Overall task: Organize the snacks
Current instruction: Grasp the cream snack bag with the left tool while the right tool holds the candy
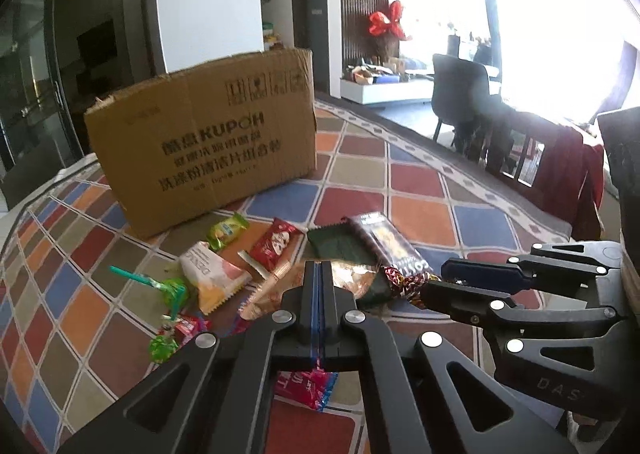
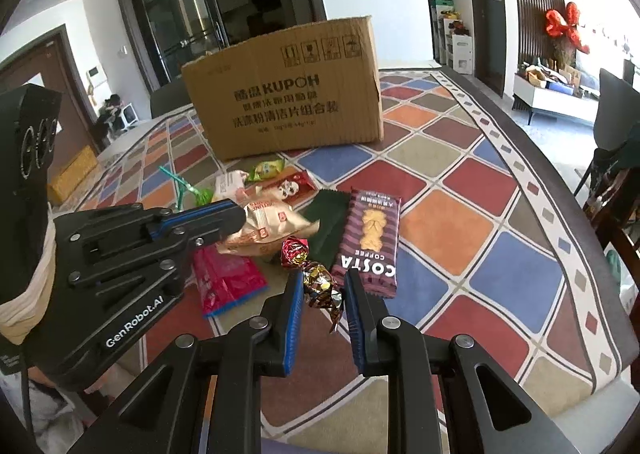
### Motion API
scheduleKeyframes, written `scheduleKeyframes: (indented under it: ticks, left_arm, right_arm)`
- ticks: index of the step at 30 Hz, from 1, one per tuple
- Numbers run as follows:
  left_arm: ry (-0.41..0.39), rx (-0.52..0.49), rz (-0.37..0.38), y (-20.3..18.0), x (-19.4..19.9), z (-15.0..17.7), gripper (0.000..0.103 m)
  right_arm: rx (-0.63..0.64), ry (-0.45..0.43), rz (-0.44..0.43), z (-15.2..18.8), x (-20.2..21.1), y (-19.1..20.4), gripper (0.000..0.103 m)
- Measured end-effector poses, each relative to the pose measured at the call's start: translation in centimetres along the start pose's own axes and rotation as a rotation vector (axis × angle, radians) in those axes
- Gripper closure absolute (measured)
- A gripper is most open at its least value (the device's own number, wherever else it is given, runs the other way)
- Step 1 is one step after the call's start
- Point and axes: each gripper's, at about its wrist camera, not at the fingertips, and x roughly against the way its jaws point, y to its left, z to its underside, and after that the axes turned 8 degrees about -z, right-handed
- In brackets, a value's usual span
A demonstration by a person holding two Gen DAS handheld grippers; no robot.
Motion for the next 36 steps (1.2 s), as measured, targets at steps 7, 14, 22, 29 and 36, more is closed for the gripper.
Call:
scheduleKeyframes:
  ticks: [7,14,22,29,36]
  left_arm:
    - [-0.01,0.019,0.0,0.4,0.9,0.1,0.101]
    - [0.038,0.078,-0.039,0.8,0.8,0.5,0.047]
    - [0.117,0.178,-0.052,1.1,-1.4,-1.1,0.045]
    - [0.228,0.245,-0.077,0.9,-3.9,-1.6,0.045]
    - [0.306,0.256,-0.09,0.4,-5.5,-1.0,0.047]
  right_arm:
    - [0.002,-0.031,-0.008,-0.5,0.8,0.3,0.081]
    - [0.008,-0.031,-0.011,-0.5,0.8,0.5,0.081]
    - [0.001,-0.051,0.017,-1.1,0.8,-0.5,0.081]
    - [-0.015,-0.059,0.043,-2.1,0.2,-2.3,0.081]
    - [-0.03,-0.046,0.031,-2.0,-0.4,-3.0,0.081]
